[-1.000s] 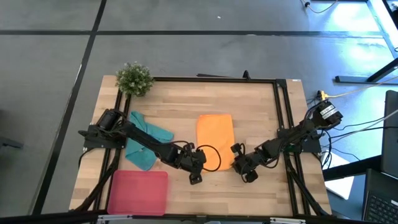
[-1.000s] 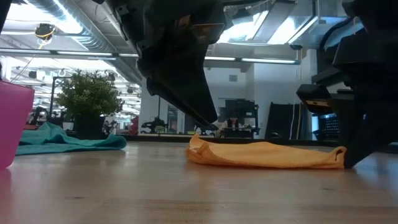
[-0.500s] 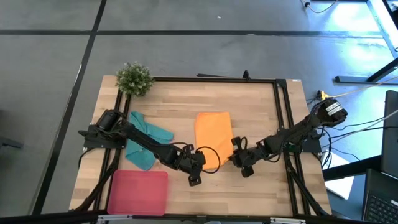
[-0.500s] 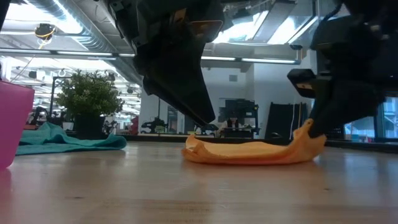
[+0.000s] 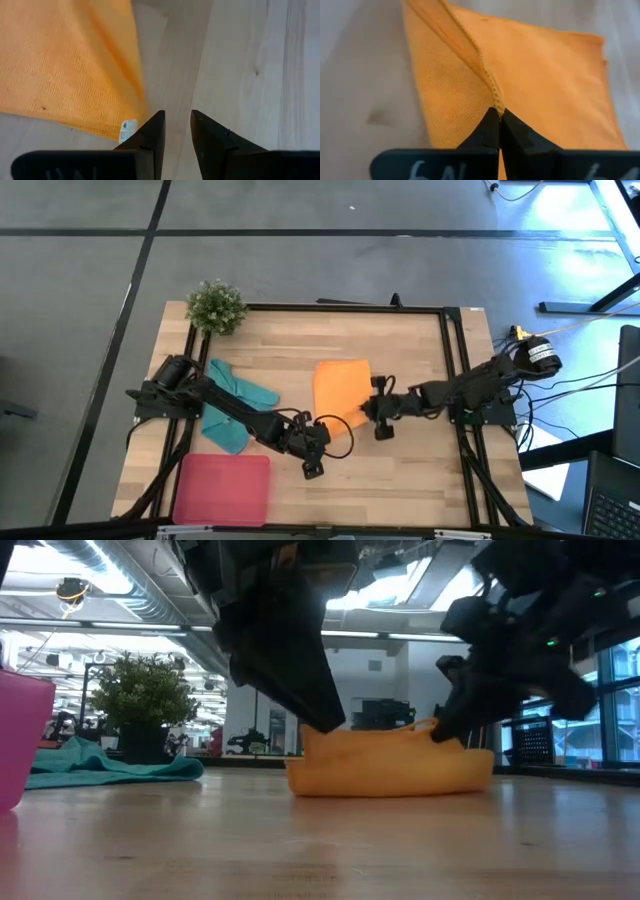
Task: Roll microfiber towels into tight, uniform cylinder then place into a basket
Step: Fold the yellow microfiber cloth, then roll the yellow microfiber cloth
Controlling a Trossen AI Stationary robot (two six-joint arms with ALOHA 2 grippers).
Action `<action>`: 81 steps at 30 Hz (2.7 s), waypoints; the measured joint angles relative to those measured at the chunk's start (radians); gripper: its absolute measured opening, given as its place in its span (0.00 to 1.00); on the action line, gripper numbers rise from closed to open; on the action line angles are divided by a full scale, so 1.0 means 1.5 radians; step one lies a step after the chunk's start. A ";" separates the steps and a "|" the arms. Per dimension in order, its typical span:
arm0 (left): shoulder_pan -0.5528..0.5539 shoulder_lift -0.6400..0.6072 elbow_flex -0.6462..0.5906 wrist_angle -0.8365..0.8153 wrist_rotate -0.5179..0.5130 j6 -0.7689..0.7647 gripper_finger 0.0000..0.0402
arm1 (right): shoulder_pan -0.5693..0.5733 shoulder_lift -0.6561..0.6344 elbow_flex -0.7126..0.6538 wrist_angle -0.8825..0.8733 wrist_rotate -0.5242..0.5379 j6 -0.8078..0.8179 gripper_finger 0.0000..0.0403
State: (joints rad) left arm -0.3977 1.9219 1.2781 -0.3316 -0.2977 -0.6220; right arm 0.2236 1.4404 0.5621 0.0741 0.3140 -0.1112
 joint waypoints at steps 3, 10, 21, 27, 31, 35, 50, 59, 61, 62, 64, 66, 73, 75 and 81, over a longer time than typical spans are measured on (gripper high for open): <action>0.000 -0.005 0.000 0.004 -0.005 0.000 0.21 | -0.033 0.000 0.000 0.002 0.005 -0.003 0.00; 0.000 -0.012 0.000 0.000 -0.006 0.002 0.21 | -0.103 0.000 0.000 0.027 0.007 -0.011 0.00; 0.000 -0.013 0.000 0.001 -0.006 0.001 0.21 | -0.143 -0.001 0.000 0.014 0.065 0.031 0.00; 0.000 -0.013 0.000 0.001 -0.006 0.000 0.21 | -0.144 -0.001 0.000 -0.038 0.080 0.085 0.00; 0.001 -0.013 0.000 0.002 -0.006 0.000 0.21 | -0.144 -0.001 0.000 -0.061 0.087 0.108 0.01; 0.001 -0.013 0.000 0.002 -0.006 0.000 0.21 | -0.144 -0.001 0.000 -0.063 0.052 0.105 0.01; 0.003 -0.013 -0.001 0.002 -0.005 -0.002 0.21 | -0.144 -0.001 0.000 -0.069 0.039 0.138 0.32; 0.023 -0.013 -0.001 0.002 -0.006 -0.003 0.21 | -0.143 -0.001 0.081 -0.202 0.060 0.123 0.51; 0.035 -0.013 -0.001 0.002 -0.019 -0.003 0.21 | -0.143 -0.001 0.114 -0.260 0.035 0.122 0.52; 0.042 -0.013 -0.001 0.001 -0.026 -0.002 0.21 | -0.143 -0.001 0.125 -0.279 0.018 0.120 0.53; 0.057 -0.013 -0.001 -0.006 -0.030 0.005 0.21 | -0.139 -0.002 0.136 -0.303 -0.027 0.103 0.53; 0.068 -0.013 -0.001 -0.022 -0.031 0.026 0.21 | -0.128 -0.002 0.137 -0.309 -0.072 0.081 0.53; 0.084 -0.013 -0.001 -0.028 -0.031 0.117 0.21 | -0.075 -0.002 0.135 -0.318 -0.118 0.053 0.52; 0.084 -0.013 -0.001 -0.028 -0.031 0.141 0.21 | -0.063 -0.002 0.135 -0.318 -0.118 0.053 0.52; 0.085 -0.013 -0.001 -0.028 -0.028 0.183 0.21 | -0.046 -0.002 0.135 -0.318 -0.118 0.054 0.52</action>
State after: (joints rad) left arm -0.2695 1.9018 1.2766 -0.3737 -0.3402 -0.3469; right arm 0.1551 1.4380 0.7639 -0.4023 0.1368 -0.0299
